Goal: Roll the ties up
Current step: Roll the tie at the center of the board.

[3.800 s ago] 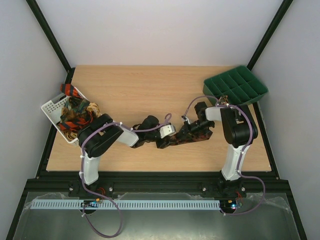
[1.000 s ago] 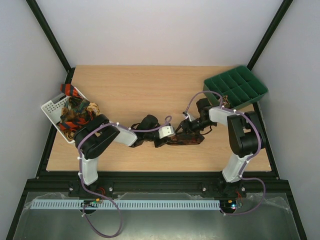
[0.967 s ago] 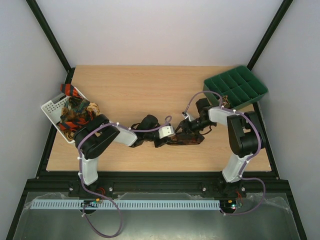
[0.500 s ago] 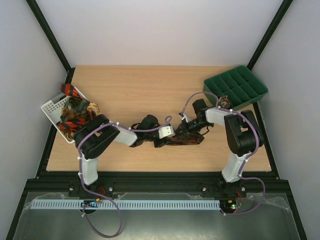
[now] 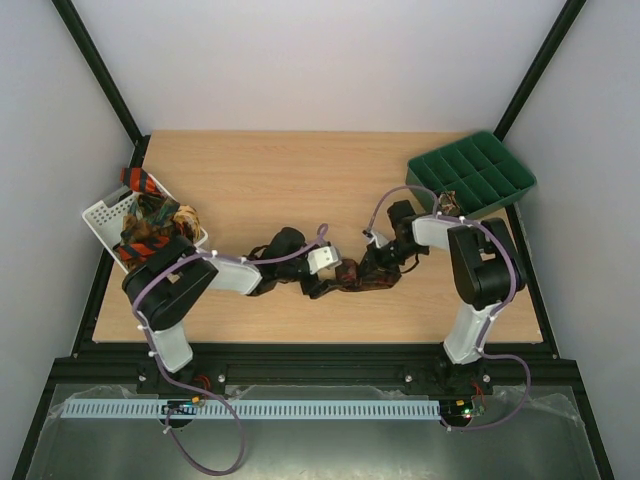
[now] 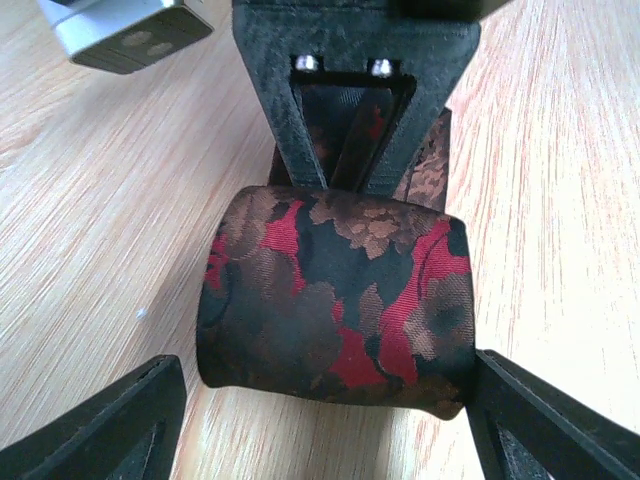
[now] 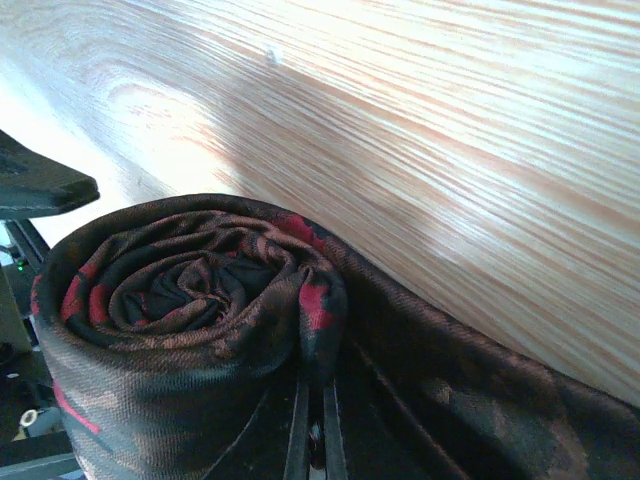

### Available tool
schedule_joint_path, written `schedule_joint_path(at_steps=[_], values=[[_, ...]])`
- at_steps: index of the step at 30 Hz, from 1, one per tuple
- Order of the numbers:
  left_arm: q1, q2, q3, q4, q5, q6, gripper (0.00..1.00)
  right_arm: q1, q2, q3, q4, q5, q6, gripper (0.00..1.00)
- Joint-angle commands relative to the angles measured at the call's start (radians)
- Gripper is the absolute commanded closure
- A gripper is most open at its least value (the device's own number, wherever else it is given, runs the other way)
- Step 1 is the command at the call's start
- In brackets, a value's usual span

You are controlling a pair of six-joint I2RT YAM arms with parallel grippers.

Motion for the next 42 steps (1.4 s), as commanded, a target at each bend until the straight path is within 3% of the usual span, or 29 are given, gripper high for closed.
schedule_joint_path(at_steps=[1,7,17,22,25,27,29,36,42], values=[[0.033,-0.061,-0.058,0.039,0.032,-0.062,0.20,0.056,0.084,0.007,-0.032,0.188,-0.011,0.99],[0.039,-0.085,-0.094,0.046,0.052,-0.029,0.18,0.084,0.163,0.073,-0.029,0.186,-0.014,0.99],[0.039,0.098,0.042,0.083,0.069,0.063,0.20,0.084,0.168,0.044,-0.006,0.148,-0.035,0.99],[0.031,0.136,0.092,0.059,0.113,0.066,0.30,0.084,0.178,0.047,0.001,0.144,-0.048,0.99],[0.025,0.136,0.081,0.038,0.127,0.067,0.47,0.085,0.183,0.051,0.003,0.145,-0.046,0.98],[0.017,0.129,0.066,0.010,0.094,0.077,0.58,0.083,0.175,0.065,-0.016,0.141,-0.051,0.94],[0.013,0.117,0.038,-0.011,0.049,0.092,0.63,0.079,0.149,0.077,-0.044,0.130,-0.060,0.88],[0.011,0.094,-0.027,-0.074,-0.023,0.135,0.66,0.044,0.017,0.130,-0.164,-0.021,-0.053,0.58],[0.008,0.108,-0.011,-0.088,-0.042,0.139,0.65,0.052,-0.033,0.103,-0.158,-0.141,-0.001,0.50]])
